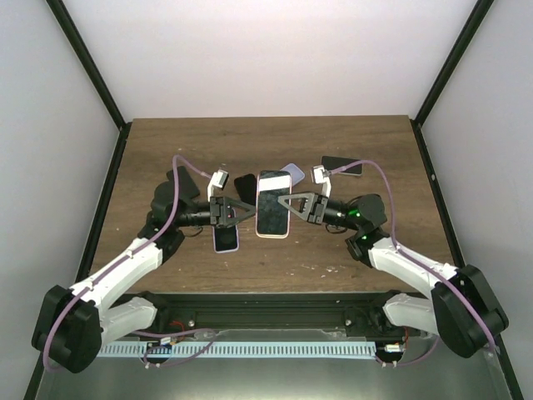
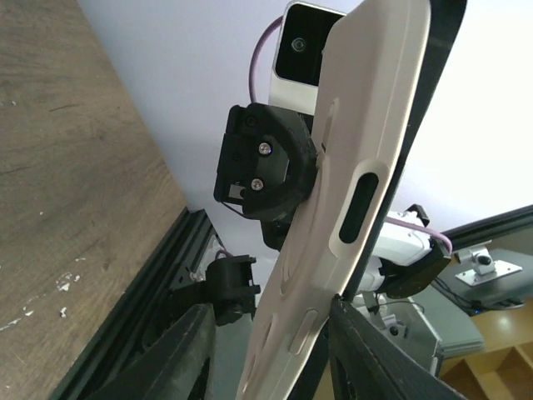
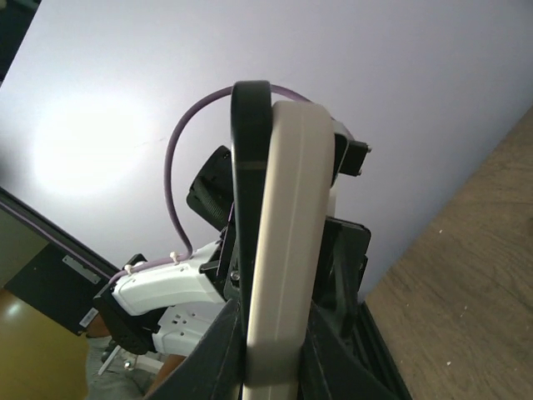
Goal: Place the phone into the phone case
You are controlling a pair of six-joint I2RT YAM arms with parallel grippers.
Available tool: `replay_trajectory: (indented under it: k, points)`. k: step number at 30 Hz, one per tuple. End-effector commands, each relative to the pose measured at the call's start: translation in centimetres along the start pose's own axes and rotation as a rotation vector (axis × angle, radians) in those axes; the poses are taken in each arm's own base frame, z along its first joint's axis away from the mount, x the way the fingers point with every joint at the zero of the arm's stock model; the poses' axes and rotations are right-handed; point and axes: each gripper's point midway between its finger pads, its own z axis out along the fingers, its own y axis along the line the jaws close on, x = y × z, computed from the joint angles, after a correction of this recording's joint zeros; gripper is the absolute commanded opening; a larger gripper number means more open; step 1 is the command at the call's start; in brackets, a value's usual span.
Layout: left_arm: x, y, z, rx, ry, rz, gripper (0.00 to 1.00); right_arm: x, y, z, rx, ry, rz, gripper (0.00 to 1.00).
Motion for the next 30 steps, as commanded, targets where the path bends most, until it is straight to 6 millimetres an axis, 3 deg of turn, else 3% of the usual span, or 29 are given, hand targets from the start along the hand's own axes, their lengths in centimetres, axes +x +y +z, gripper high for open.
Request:
replay_trajectory:
  k: [1, 4, 7, 12, 16, 23, 27, 30]
  points:
    - [0.9, 0.1, 0.2, 0.008, 0.042, 0.013, 0.36, -3.1, 3.4, 0.6, -0.057, -0.094, -0.154, 0.12]
    - [1.1, 0.2, 0.5, 0.015, 0.069, 0.025, 0.27, -3.2, 3.4, 0.7, -0.056, -0.094, -0.169, 0.12]
    - [1.1, 0.6, 0.7, 0.015, 0.088, 0.035, 0.27, -3.1, 2.7, 0.7, -0.032, -0.094, -0.18, 0.12]
    - [1.1, -0.1, 0.6, 0.047, 0.085, 0.045, 0.49, -2.6, 2.3, 0.8, -0.025, -0.068, -0.188, 0.12]
    - [1.4, -0.4, 0.8, 0.059, 0.089, 0.072, 0.55, -2.6, 2.4, 0.8, -0.036, -0.072, -0.184, 0.12]
    - [1.7, -0.2, 1.2, 0.067, 0.102, 0.064, 0.55, -2.6, 1.9, 0.9, -0.021, -0.075, -0.19, 0.12]
    - [1.3, -1.1, 1.2, 0.089, 0.09, 0.083, 0.55, -2.3, 1.9, 1.0, -0.027, -0.056, -0.197, 0.12]
    - [1.2, -1.0, 1.4, 0.078, 0.095, 0.091, 0.43, -2.4, 1.9, 0.9, -0.028, -0.061, -0.198, 0.13]
